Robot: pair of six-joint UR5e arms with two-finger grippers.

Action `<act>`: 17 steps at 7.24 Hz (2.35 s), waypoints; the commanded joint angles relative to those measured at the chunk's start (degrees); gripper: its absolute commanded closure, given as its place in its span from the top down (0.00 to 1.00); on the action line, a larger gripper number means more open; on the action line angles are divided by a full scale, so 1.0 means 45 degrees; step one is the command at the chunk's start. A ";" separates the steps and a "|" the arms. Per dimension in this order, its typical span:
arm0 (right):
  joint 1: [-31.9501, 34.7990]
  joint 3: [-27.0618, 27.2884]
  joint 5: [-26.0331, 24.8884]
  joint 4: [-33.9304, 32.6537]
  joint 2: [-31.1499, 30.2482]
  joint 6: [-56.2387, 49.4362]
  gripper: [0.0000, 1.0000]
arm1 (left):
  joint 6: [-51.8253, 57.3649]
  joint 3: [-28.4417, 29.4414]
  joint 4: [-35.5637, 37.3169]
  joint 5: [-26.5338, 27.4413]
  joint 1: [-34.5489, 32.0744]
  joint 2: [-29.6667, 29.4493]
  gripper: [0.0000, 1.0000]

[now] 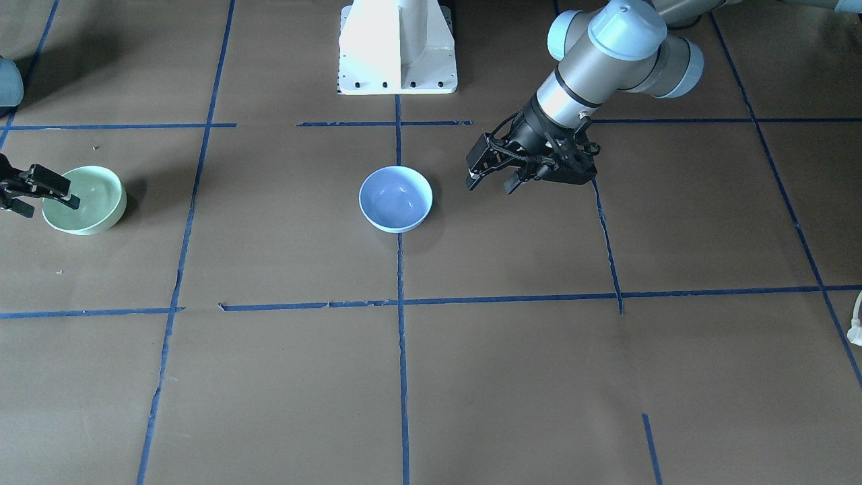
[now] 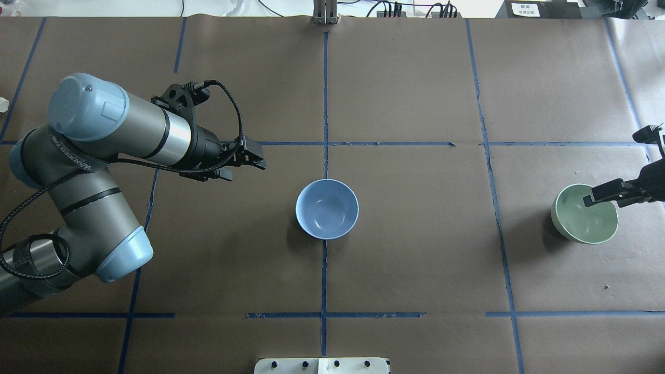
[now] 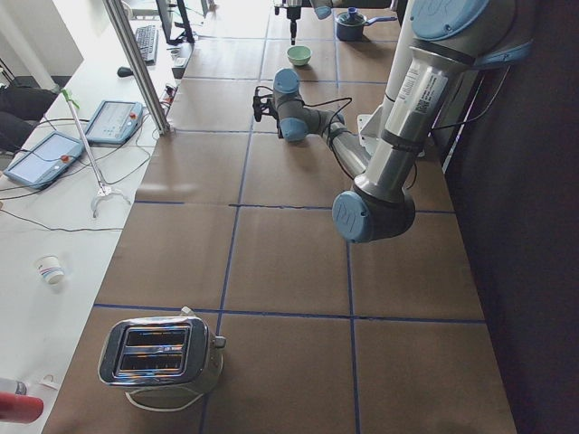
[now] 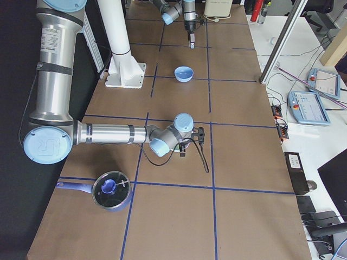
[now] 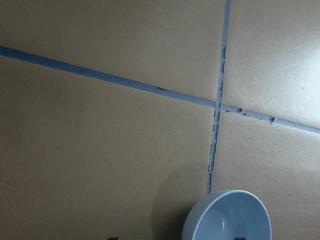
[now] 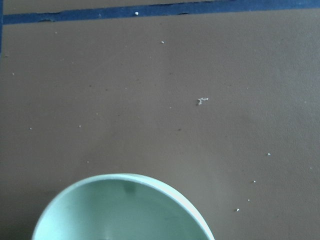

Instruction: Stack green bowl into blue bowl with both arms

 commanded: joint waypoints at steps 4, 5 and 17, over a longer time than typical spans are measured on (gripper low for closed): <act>-0.0103 -0.0392 -0.0094 0.0078 -0.0142 -0.0060 0.19 | 0.0000 0.0027 0.0000 0.0024 0.0016 0.0008 0.82; -0.0084 -0.0353 -0.0074 0.0098 -0.0278 -0.0060 0.04 | 0.0000 0.0027 0.0000 0.0025 -0.0003 0.0008 0.82; -0.7034 0.1855 -0.5912 -0.2461 0.7904 1.0995 0.00 | -0.0039 -0.1184 -0.0020 -0.0034 -0.1039 0.0027 0.82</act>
